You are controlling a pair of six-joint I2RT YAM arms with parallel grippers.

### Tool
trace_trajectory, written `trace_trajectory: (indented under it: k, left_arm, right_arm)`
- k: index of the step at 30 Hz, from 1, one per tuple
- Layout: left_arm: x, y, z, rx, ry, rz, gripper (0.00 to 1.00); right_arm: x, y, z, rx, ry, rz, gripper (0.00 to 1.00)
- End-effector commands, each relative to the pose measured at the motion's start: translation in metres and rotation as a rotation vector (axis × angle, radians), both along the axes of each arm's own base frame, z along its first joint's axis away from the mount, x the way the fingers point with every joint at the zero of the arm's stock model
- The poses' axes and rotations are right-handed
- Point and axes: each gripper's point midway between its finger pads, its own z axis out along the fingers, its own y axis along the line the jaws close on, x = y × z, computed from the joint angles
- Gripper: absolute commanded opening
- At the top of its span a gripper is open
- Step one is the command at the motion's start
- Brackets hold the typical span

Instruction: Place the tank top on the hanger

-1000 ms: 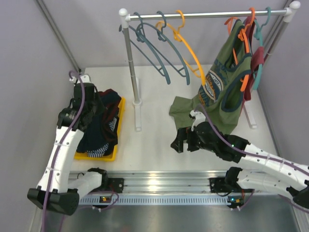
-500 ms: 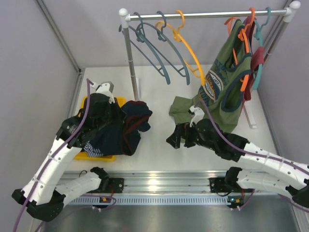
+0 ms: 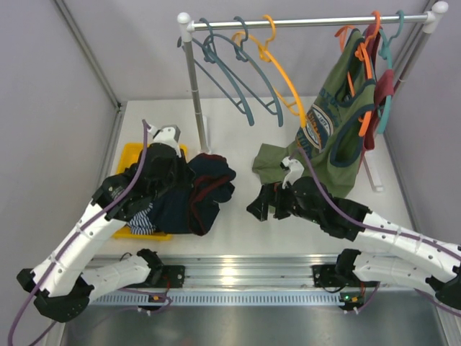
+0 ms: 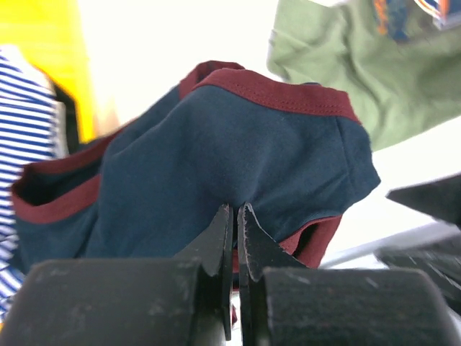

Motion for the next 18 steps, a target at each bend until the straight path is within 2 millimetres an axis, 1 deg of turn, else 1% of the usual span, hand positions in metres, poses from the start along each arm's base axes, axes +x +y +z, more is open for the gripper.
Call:
trace_trajectory:
  k: [1, 2, 3, 5, 6, 8, 10, 13, 15, 17, 18]
  left_arm:
    - [0.018, 0.026, 0.041, -0.011, -0.146, 0.166, 0.00]
    - [0.021, 0.032, 0.044, 0.003, -0.156, 0.195, 0.00]
    - [0.025, 0.047, 0.049, 0.036, -0.182, 0.277, 0.00]
    - [0.028, 0.066, 0.058, 0.087, -0.207, 0.364, 0.00]
    - [0.032, 0.087, 0.065, 0.133, -0.246, 0.465, 0.00]
    - [0.034, 0.103, 0.079, 0.152, -0.288, 0.541, 0.00]
    - [0.032, 0.124, 0.094, 0.184, -0.337, 0.643, 0.00]
    - [0.032, 0.145, 0.105, 0.253, -0.377, 0.730, 0.00]
    - [0.035, 0.157, 0.101, 0.327, -0.365, 0.772, 0.00]
    - [0.040, 0.167, 0.087, 0.373, -0.330, 0.814, 0.00]
    - [0.044, 0.170, 0.068, 0.413, -0.291, 0.803, 0.00]
  right_arm:
    - [0.012, 0.004, 0.041, 0.100, -0.081, -0.026, 1.00]
    - [0.011, 0.004, 0.041, 0.099, -0.081, -0.022, 1.00]
    - [0.011, 0.004, 0.040, 0.098, -0.080, -0.022, 1.00]
    - [0.011, 0.004, 0.039, 0.094, -0.079, -0.020, 1.00]
    - [0.011, 0.004, 0.041, 0.095, -0.081, -0.020, 1.00]
    - [0.010, 0.004, 0.042, 0.096, -0.082, -0.013, 1.00]
    - [0.009, 0.004, 0.041, 0.090, -0.079, -0.007, 1.00]
    - [0.008, 0.004, 0.040, 0.083, -0.076, -0.002, 1.00]
    - [0.007, 0.003, 0.041, 0.084, -0.077, 0.004, 1.00]
    - [0.005, 0.004, 0.039, 0.081, -0.070, 0.010, 1.00]
    - [0.005, 0.004, 0.036, 0.078, -0.066, 0.013, 1.00]
